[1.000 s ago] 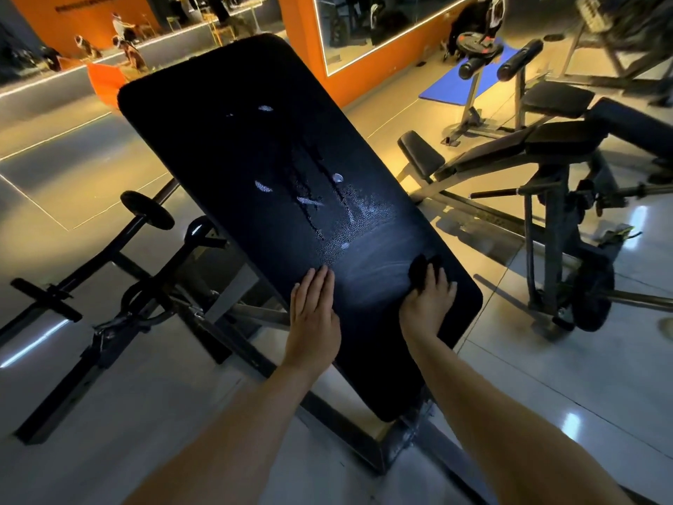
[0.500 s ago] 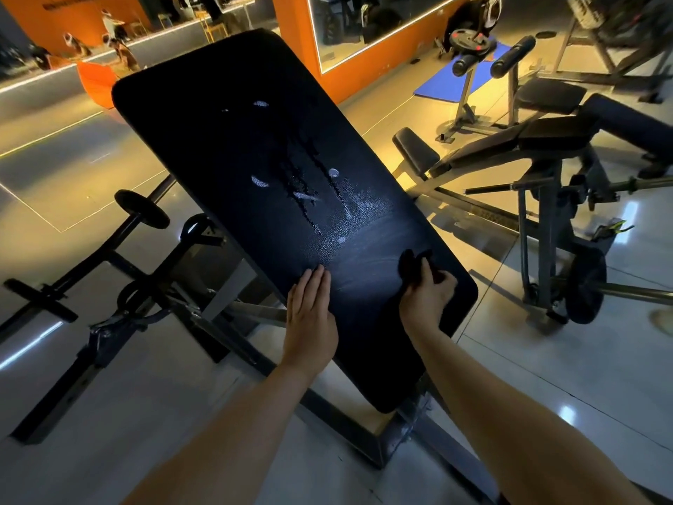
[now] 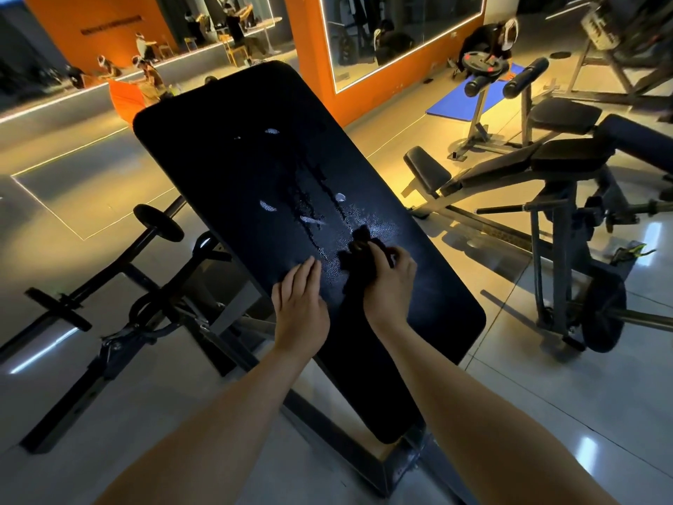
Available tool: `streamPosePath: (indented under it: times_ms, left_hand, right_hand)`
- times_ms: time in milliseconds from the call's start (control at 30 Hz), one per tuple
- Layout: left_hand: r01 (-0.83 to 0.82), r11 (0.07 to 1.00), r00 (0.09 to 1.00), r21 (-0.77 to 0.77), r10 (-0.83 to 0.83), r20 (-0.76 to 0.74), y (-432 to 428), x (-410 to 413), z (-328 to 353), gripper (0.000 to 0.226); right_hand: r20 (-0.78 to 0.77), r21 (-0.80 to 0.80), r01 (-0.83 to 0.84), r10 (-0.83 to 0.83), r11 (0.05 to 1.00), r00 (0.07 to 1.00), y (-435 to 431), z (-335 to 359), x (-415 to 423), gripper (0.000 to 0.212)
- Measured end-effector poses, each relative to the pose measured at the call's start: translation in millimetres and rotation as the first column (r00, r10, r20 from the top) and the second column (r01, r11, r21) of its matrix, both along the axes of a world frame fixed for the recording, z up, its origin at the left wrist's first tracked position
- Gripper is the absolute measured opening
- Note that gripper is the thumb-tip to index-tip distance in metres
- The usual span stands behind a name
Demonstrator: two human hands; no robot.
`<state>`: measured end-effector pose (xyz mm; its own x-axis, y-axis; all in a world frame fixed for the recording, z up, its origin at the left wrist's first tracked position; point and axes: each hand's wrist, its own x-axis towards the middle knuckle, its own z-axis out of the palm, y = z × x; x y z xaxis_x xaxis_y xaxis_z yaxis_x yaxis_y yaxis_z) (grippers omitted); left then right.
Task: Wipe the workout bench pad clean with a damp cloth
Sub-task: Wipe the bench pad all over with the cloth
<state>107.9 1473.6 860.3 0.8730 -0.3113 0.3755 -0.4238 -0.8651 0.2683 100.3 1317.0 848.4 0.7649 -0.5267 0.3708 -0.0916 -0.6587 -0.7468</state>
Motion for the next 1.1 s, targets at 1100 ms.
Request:
streamPosePath:
  times_ms: [1100]
  left_hand:
    - [0.04,0.99,0.998,-0.136,-0.034,0.049,4,-15,-23,0.063]
  right_hand:
    - [-0.103,0.224,0.205,-0.186,0.953,0.977,-13,-58,-25,0.058]
